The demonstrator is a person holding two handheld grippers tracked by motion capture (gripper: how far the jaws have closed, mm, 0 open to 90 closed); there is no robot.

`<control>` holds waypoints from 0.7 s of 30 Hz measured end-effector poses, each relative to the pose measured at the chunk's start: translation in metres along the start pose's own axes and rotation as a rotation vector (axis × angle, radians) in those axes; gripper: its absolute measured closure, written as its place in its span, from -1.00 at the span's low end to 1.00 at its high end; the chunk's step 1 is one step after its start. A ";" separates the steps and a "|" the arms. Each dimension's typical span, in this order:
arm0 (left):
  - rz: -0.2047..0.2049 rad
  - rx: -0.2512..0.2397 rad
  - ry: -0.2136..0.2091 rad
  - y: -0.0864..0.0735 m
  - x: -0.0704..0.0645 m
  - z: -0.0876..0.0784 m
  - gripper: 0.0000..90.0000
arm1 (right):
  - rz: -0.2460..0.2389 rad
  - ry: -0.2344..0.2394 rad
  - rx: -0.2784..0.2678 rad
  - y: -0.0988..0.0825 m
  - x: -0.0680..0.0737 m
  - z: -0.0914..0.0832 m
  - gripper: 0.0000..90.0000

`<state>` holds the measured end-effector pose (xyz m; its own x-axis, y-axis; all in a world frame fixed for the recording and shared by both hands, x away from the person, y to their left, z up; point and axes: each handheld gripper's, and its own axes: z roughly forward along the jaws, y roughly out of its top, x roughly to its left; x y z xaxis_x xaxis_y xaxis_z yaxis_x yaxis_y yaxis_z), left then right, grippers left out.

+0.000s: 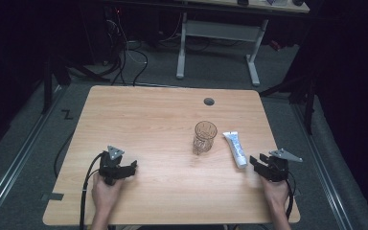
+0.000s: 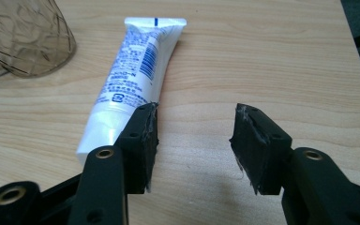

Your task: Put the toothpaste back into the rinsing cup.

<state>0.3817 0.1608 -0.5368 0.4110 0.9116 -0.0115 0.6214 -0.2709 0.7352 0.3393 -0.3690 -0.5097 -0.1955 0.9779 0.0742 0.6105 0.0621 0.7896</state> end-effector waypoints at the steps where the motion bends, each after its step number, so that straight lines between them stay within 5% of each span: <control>1: 0.000 0.000 0.000 0.000 0.000 0.000 -0.54 | 0.000 0.000 0.000 0.000 0.000 0.000 0.12; 21: 0.000 0.001 -0.001 0.000 0.000 0.000 -0.54 | -0.057 0.051 -0.051 0.004 0.025 -0.018 0.00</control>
<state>0.3815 0.1609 -0.5368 0.4122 0.9110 -0.0122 0.6219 -0.2716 0.7345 0.3229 -0.3475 -0.4932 -0.2686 0.9615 0.0582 0.5576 0.1060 0.8233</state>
